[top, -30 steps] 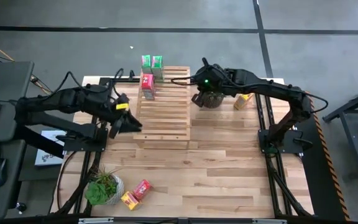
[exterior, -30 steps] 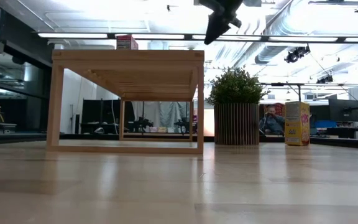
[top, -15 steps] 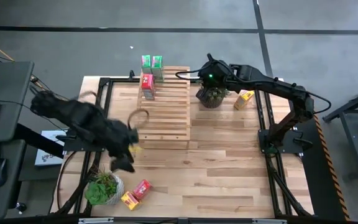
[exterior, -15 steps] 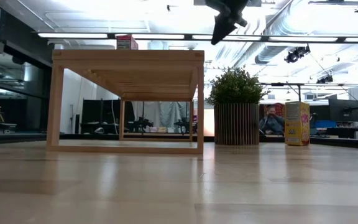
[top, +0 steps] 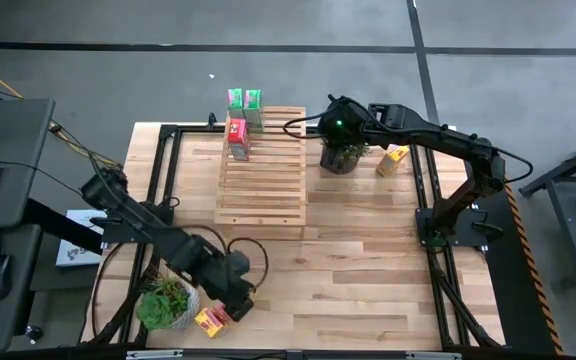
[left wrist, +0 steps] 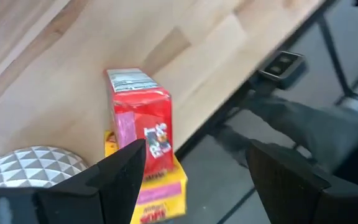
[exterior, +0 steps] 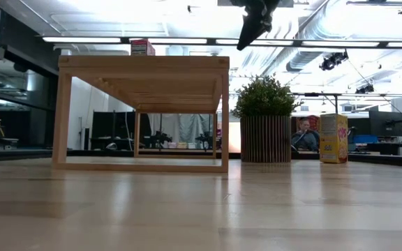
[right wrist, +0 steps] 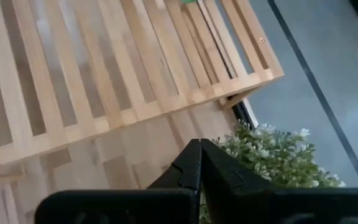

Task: Stack cereal on shelf
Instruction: Put the red cereal box on the shelf aligned with the other red cereal box

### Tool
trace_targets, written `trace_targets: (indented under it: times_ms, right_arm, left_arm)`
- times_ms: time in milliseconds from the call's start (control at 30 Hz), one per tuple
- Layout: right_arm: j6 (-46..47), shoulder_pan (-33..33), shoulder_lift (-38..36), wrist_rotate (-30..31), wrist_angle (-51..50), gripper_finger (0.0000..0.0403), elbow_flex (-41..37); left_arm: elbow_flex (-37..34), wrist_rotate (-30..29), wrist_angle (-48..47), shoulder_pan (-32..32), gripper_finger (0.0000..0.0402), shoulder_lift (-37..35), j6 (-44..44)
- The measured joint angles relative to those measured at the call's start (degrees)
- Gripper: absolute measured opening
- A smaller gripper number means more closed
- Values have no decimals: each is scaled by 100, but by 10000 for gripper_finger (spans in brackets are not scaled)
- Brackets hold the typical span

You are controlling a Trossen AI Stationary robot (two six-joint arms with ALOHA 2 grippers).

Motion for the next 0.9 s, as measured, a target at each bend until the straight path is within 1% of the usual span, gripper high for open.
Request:
trace_targets:
  times_ms: [133,367,467,600,767,900]
  right_arm:
    - [123,0,0,-102,-20,0,-2]
    - [684,6,0,-200,-5,0,-2]
    - [898,34,0,-234,16,0,-3]
    - [930,44,-2,-227,17,0,-4]
    - [1154,45,-2,-227,17,0,-4]
    - [1154,55,-2,-170,19,0,-4]
  left_arm:
    - [0,-268,-67,-177,269,271,-135]
    - [-2,-725,-707,-401,269,536,-130]
    - [-2,-970,-618,-512,269,589,-129]
    - [-2,-1279,-603,-632,269,580,-128]
    - [-2,-1364,-616,-738,269,604,-24]
    - [-7,-1364,-573,-751,269,738,163]
